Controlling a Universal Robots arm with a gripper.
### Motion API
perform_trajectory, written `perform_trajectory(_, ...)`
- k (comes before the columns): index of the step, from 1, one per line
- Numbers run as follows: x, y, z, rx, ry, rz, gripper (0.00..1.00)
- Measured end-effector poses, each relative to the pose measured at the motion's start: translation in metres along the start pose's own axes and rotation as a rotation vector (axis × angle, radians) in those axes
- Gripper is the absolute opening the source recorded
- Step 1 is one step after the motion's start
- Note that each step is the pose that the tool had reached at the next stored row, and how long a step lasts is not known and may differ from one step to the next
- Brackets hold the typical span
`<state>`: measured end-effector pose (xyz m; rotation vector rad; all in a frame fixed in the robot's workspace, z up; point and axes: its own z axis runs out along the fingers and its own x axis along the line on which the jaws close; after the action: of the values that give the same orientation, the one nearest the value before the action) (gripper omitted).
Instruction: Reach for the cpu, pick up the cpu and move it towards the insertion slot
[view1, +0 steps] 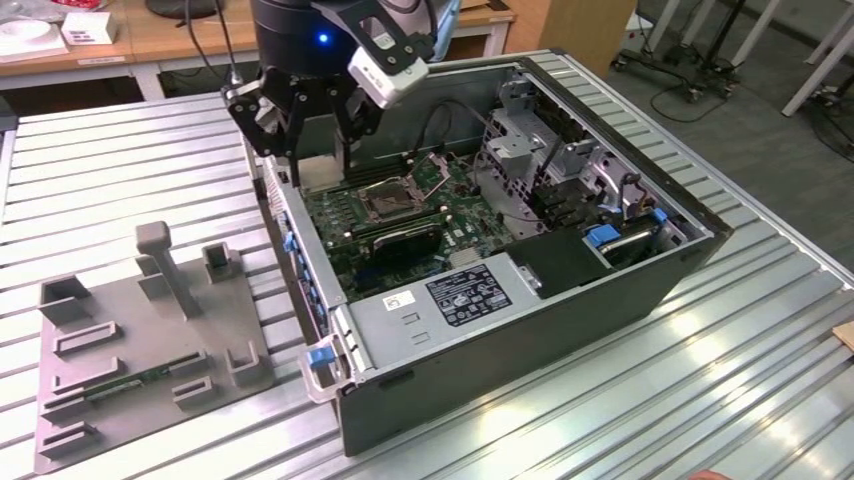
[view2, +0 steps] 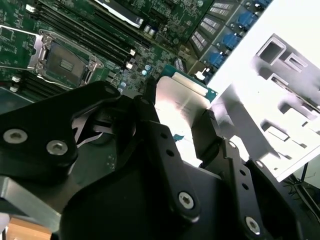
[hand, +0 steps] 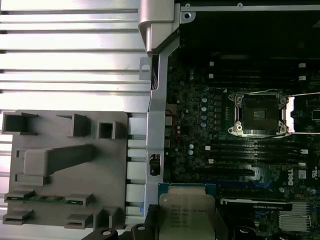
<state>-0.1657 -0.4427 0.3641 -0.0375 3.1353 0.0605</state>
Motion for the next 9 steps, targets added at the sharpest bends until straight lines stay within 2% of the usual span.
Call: perform_trajectory(9, -0.0107, -0.0003, 0.0003, 0.0, 0.0, 0.0, 0.53)
